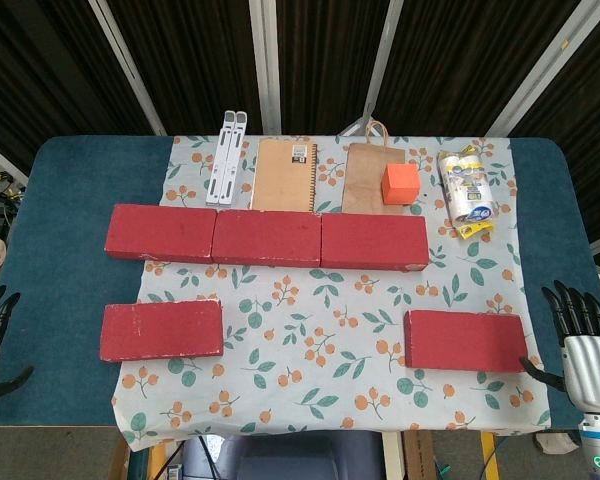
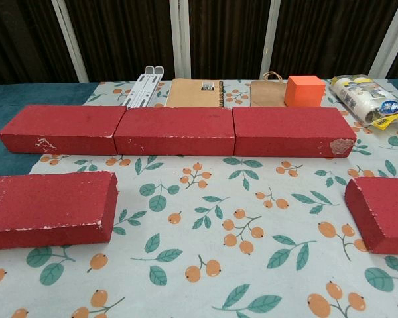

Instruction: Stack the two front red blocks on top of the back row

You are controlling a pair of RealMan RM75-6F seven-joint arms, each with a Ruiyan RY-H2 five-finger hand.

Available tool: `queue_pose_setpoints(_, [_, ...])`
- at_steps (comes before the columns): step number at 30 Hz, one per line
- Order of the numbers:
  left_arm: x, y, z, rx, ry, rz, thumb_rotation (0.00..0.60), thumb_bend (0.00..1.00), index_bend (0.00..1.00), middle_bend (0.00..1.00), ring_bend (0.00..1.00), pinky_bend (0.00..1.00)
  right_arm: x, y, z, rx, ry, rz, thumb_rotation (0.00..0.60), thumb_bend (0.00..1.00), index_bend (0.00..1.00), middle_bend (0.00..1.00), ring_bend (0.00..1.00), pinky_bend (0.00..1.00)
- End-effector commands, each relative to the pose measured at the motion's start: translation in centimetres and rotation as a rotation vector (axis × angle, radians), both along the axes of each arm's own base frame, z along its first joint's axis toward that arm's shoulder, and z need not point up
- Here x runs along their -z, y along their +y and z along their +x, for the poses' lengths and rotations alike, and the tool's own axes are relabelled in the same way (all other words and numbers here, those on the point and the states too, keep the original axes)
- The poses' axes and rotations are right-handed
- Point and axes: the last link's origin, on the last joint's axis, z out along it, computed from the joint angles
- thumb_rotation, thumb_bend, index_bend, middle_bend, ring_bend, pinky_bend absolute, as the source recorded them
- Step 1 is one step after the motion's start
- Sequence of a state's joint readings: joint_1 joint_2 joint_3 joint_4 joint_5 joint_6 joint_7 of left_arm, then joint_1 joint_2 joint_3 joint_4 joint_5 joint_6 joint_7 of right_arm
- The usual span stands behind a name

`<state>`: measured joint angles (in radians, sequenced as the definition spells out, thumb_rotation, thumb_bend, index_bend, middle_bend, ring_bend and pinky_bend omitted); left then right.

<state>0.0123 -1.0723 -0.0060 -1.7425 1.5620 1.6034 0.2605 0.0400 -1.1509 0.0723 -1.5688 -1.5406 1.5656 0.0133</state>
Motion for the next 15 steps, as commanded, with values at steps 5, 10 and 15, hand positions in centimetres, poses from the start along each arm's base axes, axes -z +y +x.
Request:
queue_pose_setpoints(5, [0.39, 0.33, 0.03, -0.004, 0.000, -0.018, 0.600, 0.02, 0.02, 0.00, 0.00, 0.05, -0.01, 0.21, -0.02, 0.005, 0.006, 0.004, 0.600, 0.00, 0.00, 0.00, 0.00, 0.00])
queue_pose_setpoints(10, [0.32, 0.32, 0.20, 0.006, -0.009, -0.012, 0.600, 0.02, 0.02, 0.00, 0.00, 0.05, 0.42, 0.38, 0.07, 0.016, 0.003, 0.035, 0.600, 0.00, 0.00, 0.00, 0.00, 0.00])
queue_pose_setpoints(15, [0.14, 0.35, 0.04, 0.003, -0.013, -0.003, 0.600, 0.02, 0.02, 0.00, 0.00, 0.05, 0.84, 0.34, 0.04, 0.032, -0.011, 0.094, 0.600, 0.00, 0.00, 0.00, 0.00, 0.00])
